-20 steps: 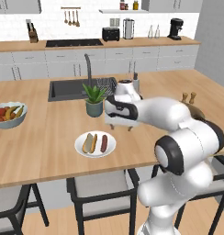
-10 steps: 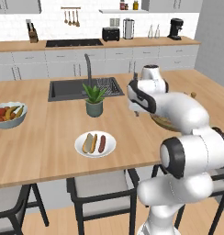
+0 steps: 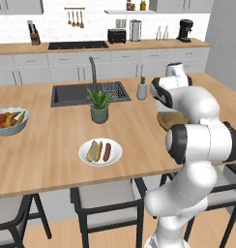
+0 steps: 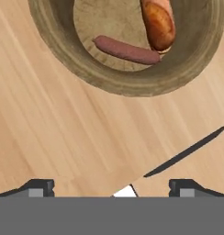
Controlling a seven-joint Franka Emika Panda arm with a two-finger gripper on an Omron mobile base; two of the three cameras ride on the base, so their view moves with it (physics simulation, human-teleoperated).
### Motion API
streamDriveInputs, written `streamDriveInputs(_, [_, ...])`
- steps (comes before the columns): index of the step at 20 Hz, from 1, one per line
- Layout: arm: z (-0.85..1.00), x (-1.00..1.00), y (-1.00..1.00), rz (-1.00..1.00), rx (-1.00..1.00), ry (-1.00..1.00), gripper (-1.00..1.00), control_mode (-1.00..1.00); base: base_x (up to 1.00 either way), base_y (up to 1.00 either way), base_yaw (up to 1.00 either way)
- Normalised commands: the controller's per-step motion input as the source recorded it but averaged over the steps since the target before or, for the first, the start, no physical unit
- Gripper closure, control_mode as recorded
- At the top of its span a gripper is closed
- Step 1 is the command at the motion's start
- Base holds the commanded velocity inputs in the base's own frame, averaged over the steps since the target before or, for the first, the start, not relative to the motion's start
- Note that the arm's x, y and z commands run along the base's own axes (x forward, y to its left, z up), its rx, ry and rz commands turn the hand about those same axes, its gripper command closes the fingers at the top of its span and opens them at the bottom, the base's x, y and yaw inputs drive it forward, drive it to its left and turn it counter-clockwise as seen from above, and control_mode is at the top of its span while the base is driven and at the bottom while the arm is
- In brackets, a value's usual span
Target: Place one bun and one sausage from the bowl on each plate.
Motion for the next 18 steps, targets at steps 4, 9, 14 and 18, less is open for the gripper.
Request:
streamDriveInputs(4, [-0.11,0.06,-1.0,0.0,-0.01,0.01,-1.0,-1.0,0.0,0.0,0.0])
streamDriveInputs(9, [-0.38,0.13,-0.99,0.01,0.0,0.01,-1.0,-1.0,0.0,0.0,0.0])
streamDriveInputs(14, [-0.49,0.32,-0.69,0.08,0.0,0.0,-1.0,-1.0,0.0,0.0,0.0])
streamDriveInputs(18, [-0.4,0.71,-0.35,0.14,0.0,0.0,-1.0,-1.0,0.0,0.0,0.0])
